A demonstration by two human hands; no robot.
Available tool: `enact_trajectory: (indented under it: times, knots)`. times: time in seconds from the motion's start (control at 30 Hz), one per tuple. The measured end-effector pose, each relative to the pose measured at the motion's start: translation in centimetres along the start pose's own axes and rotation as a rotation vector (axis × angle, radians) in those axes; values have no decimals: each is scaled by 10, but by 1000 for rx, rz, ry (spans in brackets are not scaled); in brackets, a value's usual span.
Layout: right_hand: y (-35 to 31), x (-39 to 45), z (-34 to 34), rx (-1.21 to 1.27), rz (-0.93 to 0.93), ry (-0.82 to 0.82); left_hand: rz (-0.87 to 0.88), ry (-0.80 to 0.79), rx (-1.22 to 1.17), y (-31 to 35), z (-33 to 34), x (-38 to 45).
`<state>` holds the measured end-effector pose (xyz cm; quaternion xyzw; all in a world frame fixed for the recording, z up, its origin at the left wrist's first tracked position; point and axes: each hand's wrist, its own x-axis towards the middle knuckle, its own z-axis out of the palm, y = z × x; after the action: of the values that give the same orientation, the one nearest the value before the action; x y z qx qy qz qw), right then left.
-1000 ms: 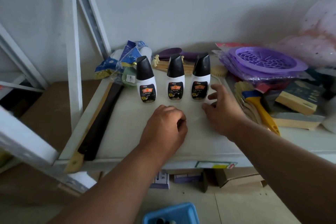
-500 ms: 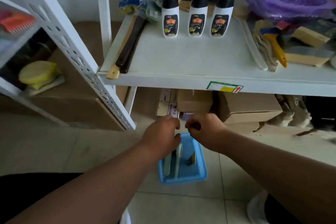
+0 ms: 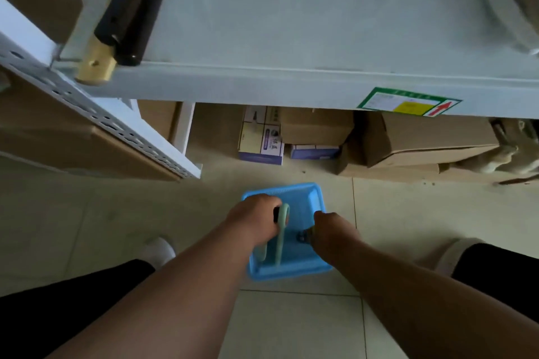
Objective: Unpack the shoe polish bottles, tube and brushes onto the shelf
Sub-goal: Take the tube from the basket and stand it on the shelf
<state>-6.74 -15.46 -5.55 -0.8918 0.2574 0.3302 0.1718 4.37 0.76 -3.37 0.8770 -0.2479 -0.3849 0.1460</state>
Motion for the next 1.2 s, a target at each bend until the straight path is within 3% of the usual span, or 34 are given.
enact_trajectory:
  times: [0.13, 0.33, 0.6, 0.87, 0.97, 1.2]
  knots:
    - [1, 12, -2, -21, 8, -5, -31, -36, -32, -6, 0, 9]
    - [-17, -12, -56, 17, -165, 33, -16, 13, -151, -8, -14, -8]
    - [-47, -121, -155, 54, -471, 299, 161, 53, -128, 30, -92, -90]
    - [-50, -226, -248, 742, -608, 579, 453, 131, -481, 91, -172, -183]
    - [-48, -243, -267, 887, -658, 630, 531, 211, -614, 102, -186, -198]
    - [-48, -238, -295, 1067, -751, 597, 629, 366, -620, 124, -208, -196]
